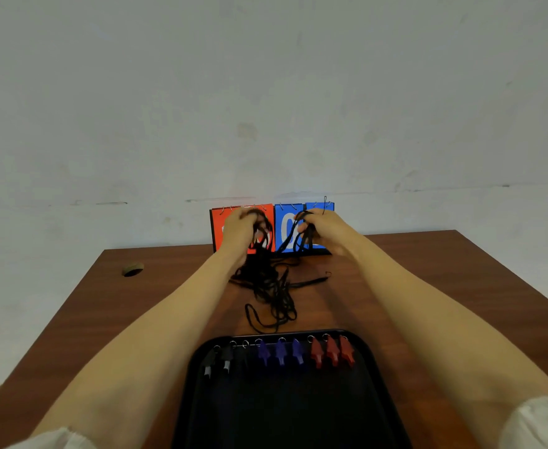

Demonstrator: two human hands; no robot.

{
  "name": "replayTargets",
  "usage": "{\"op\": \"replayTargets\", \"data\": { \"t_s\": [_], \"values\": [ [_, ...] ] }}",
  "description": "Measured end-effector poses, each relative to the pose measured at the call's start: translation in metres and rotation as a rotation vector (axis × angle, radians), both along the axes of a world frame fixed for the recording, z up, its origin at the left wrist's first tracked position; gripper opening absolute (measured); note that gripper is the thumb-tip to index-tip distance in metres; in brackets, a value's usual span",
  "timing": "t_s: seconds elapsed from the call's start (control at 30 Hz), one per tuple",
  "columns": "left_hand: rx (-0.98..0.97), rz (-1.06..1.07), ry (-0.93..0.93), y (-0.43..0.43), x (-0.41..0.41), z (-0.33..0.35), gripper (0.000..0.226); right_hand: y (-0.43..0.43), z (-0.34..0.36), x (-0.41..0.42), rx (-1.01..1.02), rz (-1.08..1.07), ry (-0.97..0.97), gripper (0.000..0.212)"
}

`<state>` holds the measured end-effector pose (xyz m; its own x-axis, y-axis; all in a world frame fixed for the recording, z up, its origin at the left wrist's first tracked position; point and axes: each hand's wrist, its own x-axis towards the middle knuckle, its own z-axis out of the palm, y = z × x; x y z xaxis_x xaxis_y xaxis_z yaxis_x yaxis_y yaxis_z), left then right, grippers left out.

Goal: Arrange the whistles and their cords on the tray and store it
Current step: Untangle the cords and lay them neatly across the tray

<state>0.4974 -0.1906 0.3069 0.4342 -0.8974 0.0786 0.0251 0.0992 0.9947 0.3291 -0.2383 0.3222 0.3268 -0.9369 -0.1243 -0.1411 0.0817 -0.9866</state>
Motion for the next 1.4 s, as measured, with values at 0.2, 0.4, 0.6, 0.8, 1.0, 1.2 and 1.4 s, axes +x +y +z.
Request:
{"op": "replayTargets", "data": {
  "t_s": [0.2,0.4,0.6,0.8,1.0,1.2,1.4],
  "values": [
    [0.201,0.039,-0.327,-0.017,0.008,-0.018,0.014,-0.003,0.007,0.005,-0.087,-0.09,0.003,0.023],
    [0.236,-0.222,-0.164,0.003,0.006,-0.009,0.016,-0.01,-0.004,-0.001,-0.064,-0.078,0.186,0.024],
    [-0.376,-0.206,0.466,0.0,-0.004,0.045,0.019,-0.003,-0.023,0.0,-0.155,0.082,0.524,0.056],
    [-0.366,-0.27,0.637,0.008,0.001,0.048,0.019,0.006,-0.04,-0.001,0.009,0.099,0.736,0.026],
    [-0.001,-0.157,0.372,0.005,0.01,0.025,0.021,-0.014,-0.062,-0.018,0.006,-0.249,0.363,0.021],
    [0.486,-0.243,-1.191,0.005,0.028,-0.003,0.03,-0.018,-0.04,-0.024,-0.176,-0.427,0.064,0.018],
    [0.187,-0.211,-0.739,0.012,0.021,-0.011,0.013,-0.02,-0.027,-0.018,-0.194,-0.471,0.036,0.029]
  ]
}}
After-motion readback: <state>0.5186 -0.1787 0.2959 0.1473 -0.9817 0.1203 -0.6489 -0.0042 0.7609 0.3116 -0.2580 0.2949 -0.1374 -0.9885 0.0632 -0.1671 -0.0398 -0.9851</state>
